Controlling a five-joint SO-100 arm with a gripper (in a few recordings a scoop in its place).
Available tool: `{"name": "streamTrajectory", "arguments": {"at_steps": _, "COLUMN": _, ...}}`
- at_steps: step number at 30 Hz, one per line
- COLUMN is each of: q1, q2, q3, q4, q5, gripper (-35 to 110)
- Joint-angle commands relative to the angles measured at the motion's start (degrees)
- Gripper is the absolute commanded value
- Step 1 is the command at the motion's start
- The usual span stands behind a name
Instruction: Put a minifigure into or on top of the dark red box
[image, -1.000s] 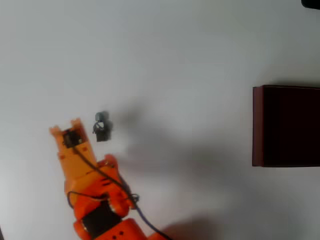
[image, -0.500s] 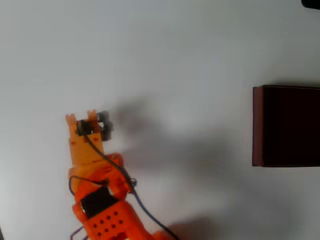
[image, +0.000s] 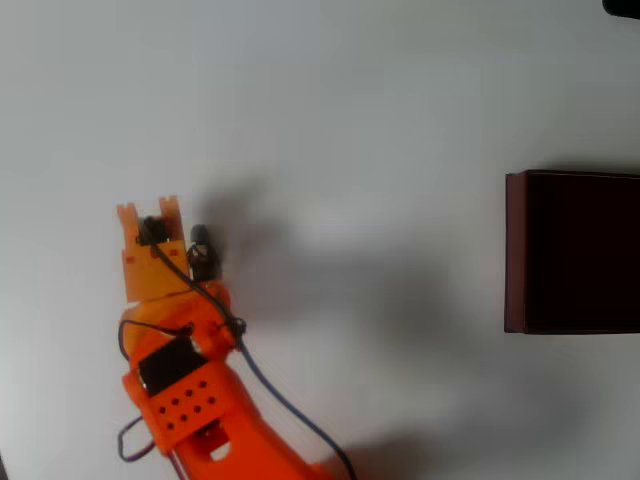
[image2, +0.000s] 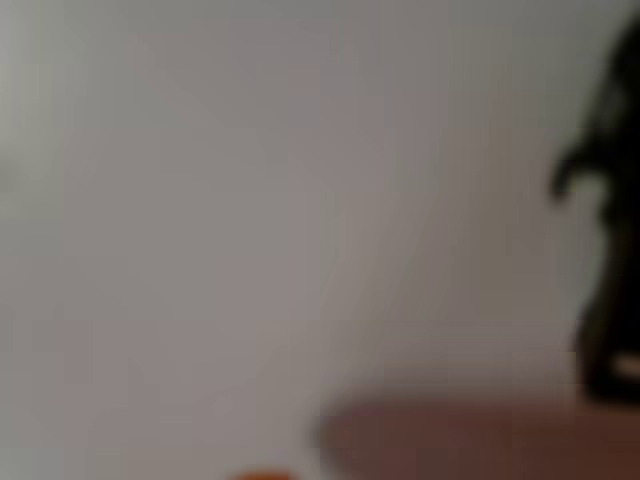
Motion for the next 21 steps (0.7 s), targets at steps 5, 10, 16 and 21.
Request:
{"name": "streamTrajectory", "arguments": {"at_steps": 5, "q1": 1.14, "q2": -0.88, "q3": -2.11, "q4": -2.46, "q5": -1.67, "gripper": 21}}
{"name": "streamTrajectory", "arguments": {"at_steps": 10, "q1": 2.11, "q2": -1.14, "q3": -1.67, "q4": -3.60, "q5": -2.46, "gripper": 21}}
{"name": "streamTrajectory", "arguments": {"at_steps": 16, "q1": 2.90, "q2": -2.37, "q3": -1.76, "q4": -5.36, "q5": -3.34, "gripper": 21}}
{"name": "streamTrajectory", "arguments": {"at_steps": 21, "q1": 2.99, "q2": -4.22, "q3": -2.20, "q4": -6.77, "q5": -2.90, "gripper": 21}}
